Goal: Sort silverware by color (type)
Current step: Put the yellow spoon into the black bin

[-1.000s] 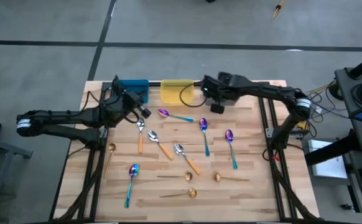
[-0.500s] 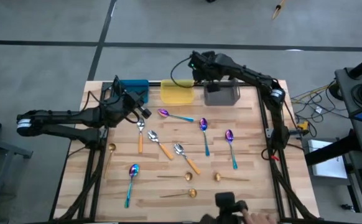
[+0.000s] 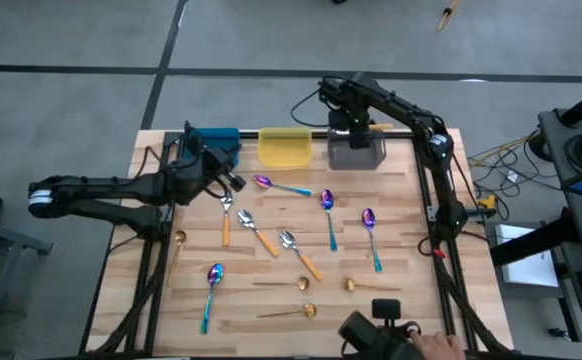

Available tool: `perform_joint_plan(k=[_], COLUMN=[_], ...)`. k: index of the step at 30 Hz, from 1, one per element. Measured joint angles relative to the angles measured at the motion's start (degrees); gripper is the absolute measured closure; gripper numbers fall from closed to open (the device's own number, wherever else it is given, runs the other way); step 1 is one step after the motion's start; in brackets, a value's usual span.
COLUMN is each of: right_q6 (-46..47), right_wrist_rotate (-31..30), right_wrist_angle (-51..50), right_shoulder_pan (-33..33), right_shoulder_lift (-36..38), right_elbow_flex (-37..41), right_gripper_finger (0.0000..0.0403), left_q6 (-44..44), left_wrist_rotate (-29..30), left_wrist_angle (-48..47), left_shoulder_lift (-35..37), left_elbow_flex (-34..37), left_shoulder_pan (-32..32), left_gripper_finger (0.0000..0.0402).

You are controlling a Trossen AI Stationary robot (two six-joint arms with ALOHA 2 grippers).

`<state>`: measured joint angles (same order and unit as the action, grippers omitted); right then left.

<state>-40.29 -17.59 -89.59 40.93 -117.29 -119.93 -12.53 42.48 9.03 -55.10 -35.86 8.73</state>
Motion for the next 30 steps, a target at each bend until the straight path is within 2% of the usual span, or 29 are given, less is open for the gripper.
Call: perform_joint_plan(k=[12,19,30], right_q6=[0.50,0.67,-3.07], right_wrist_rotate=[0.01,-2.50,-2.97], right_wrist_angle=[0.05,0.31,8.38], right_shoulder_pan=[0.74,0.74,0.74], right_shoulder_lift=[0.10,0.12,0.12], right_elbow_flex=[3.07,3.14,9.15], right_gripper_finger=[0.0374,0.0374,0.0374], left_q6=[0.00,0.00,-0.22], left_wrist_rotate=[0.07,0.09,0.17], left_wrist_angle=[0.01,0.01,0.14], left_shoulder_lift=[-1.82,-2.47,-2.51], left_elbow_flex=[0.00,0.00,0.00], left_shoulder_pan=[0.00,0.00,0.00], left_gripper_finger=[0.0402,0.0402,0.0402])
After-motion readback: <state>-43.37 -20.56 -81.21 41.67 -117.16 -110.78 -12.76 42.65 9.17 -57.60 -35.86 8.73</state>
